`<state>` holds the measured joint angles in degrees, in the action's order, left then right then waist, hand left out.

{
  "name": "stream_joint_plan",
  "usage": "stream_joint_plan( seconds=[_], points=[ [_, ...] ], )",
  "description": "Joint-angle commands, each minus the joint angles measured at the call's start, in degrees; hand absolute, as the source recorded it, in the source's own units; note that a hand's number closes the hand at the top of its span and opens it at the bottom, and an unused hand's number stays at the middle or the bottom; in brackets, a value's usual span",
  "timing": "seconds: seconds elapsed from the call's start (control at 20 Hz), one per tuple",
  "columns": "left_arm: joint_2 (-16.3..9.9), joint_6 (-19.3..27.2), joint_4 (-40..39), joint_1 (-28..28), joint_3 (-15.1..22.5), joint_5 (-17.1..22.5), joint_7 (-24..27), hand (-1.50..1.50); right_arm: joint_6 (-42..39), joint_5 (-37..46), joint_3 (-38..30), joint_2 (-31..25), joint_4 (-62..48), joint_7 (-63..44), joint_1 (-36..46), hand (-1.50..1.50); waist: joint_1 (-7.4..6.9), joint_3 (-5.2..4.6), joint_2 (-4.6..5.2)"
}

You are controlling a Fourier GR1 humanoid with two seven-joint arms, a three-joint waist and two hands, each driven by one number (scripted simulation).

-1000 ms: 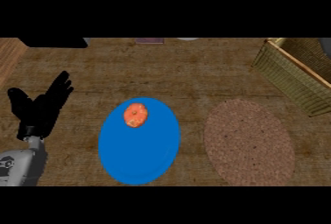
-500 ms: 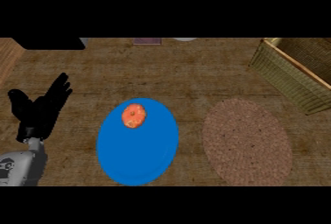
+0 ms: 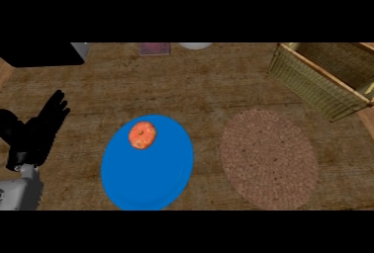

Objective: Pick the cupcake from the placemat and place it in the basket

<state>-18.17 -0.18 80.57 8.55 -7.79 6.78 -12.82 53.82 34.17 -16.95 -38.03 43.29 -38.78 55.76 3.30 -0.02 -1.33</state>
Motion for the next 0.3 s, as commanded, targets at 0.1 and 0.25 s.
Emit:
stream_joint_plan(
  seconds=[0.1,0.25],
  points=[
    [0.2,0.3,1.2,-3.5,-0.5,-0.3,1.6,0.0,-11.2,-7.5,-0.7,-1.7,17.0,-2.3,-13.9,-1.5,2.21,-0.04,-0.87],
    [-0.7,-0.7,1.6,-4.7,-1.5,0.3,2.2,0.0,-15.8,-12.1,-2.4,-3.3,25.4,-2.1,-22.8,-1.5,2.6,0.01,-0.78]
  ],
)
